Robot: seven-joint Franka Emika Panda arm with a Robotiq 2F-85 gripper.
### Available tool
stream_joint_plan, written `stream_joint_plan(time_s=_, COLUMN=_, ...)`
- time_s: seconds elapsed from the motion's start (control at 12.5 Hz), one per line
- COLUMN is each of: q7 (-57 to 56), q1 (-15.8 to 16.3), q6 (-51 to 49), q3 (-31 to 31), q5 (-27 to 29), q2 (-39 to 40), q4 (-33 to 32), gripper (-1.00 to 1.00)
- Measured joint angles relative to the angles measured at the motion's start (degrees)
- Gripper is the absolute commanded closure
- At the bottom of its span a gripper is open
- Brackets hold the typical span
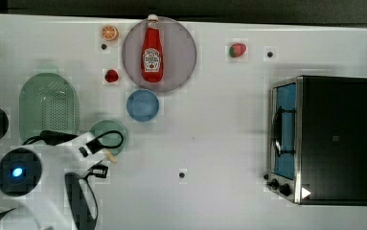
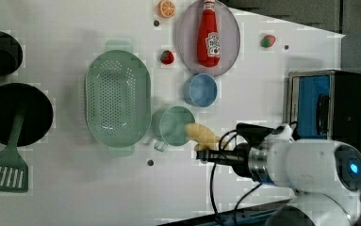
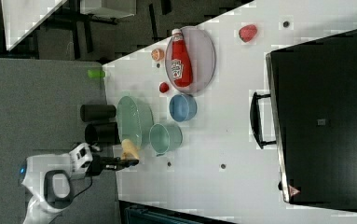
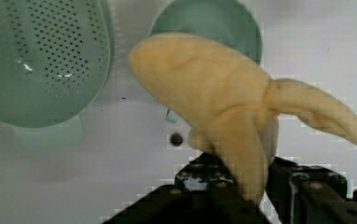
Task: Pick Banana and place it in mug.
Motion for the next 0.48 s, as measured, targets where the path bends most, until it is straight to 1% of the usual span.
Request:
stream_joint_plan(time_s=0.16, q7=1.2, q1=0.2, q6=6.0, q3=-1.7, q5=-0.1, q2=5.5, q4=0.9, gripper=0.46)
stream_joint_plan(time_s=0.32, q7=1.4, q1=-1.7, q6=13.8, q3=-1.3, q5=-0.6, q2=11.6, q4=0.9, gripper=0.46)
stream_joint_plan(time_s=0.4, q7=1.6, q1=-2.3, q6=15.1, q3=-1.3, q5=-1.1, q2=14.6, q4=1.1, gripper=0.38)
stream_joint_plan(time_s=0.48, q7=2.4, q1=-2.8, q6=16.4, q3=-1.2, q5=-1.0, q2=17.2, q4=1.2, gripper=0.18)
